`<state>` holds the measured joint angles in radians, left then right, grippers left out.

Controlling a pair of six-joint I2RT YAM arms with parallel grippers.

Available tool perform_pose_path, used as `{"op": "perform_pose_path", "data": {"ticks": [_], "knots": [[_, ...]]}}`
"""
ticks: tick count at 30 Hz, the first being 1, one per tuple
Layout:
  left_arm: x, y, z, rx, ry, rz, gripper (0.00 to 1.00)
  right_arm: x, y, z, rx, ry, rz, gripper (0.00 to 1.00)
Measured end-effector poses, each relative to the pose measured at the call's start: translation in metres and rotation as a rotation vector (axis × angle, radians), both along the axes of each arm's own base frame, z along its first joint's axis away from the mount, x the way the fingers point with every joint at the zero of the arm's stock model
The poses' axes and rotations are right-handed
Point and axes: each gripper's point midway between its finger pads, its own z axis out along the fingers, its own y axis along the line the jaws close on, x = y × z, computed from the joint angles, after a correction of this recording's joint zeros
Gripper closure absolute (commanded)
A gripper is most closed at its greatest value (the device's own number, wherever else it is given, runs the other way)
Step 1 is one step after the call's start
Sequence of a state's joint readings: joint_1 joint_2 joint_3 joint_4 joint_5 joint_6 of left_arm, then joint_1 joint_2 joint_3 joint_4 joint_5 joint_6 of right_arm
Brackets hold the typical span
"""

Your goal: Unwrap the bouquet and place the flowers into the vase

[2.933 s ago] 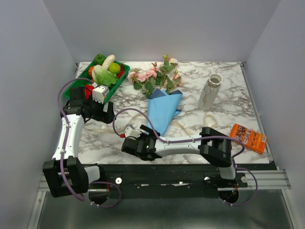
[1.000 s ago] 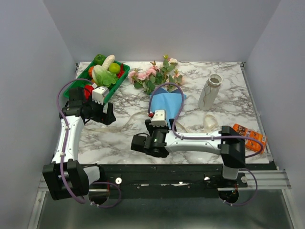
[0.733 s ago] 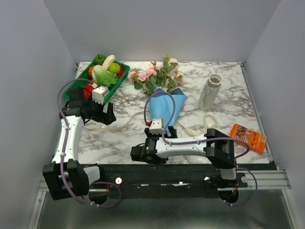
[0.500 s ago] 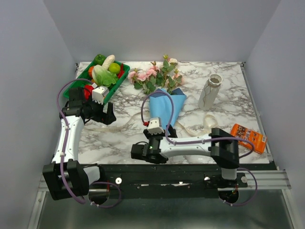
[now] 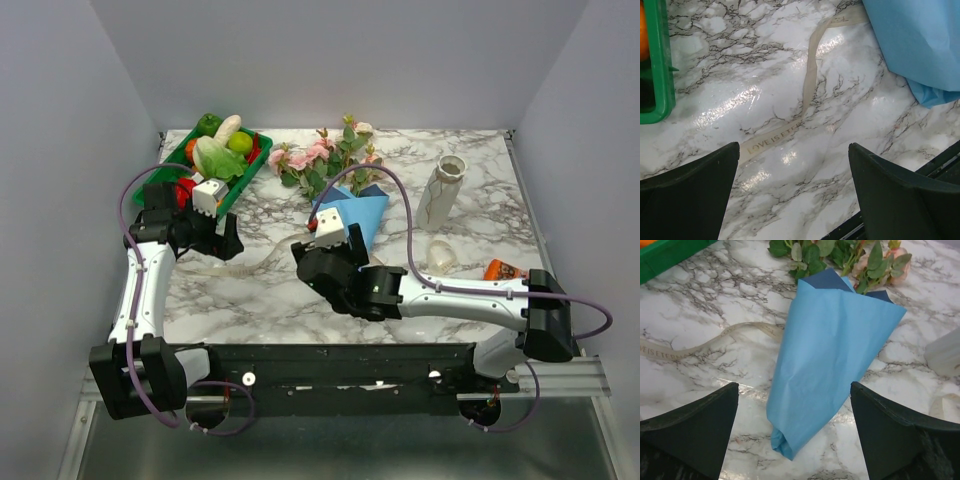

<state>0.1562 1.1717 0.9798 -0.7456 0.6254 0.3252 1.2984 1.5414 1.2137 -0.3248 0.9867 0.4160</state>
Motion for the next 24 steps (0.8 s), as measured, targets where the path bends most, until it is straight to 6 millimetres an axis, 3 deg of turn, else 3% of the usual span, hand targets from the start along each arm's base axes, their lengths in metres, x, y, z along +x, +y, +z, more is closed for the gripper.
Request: {"op": "perform_pose_path", "data": {"ticks": [2, 5, 11, 16, 24], "knots": [[0.000, 0.000, 0.001, 0.000, -0.001, 0.000, 0.01, -0.002, 0.003, 0.003, -0.034, -0.008, 0.055, 0.00], [0.000, 0.000, 0.001, 0.002, -0.003, -0.002, 0.01, -0.007, 0.006, -0.009, -0.140, 0.006, 0.153, 0.00], [0.000, 0.000, 0.001, 0.001, -0.003, -0.004, 0.01, -0.017, 0.007, -0.065, -0.451, 0.094, 0.318, 0.00], [0.000, 0.000, 0.002, 0.001, -0.005, -0.007, 0.01, -0.023, -0.004, -0.108, -0.711, 0.154, 0.395, 0.00], [0.000, 0.000, 0.001, 0.003, -0.006, -0.010, 0.01, -0.021, -0.003, -0.120, -0.883, 0.148, 0.446, 0.00]]}}
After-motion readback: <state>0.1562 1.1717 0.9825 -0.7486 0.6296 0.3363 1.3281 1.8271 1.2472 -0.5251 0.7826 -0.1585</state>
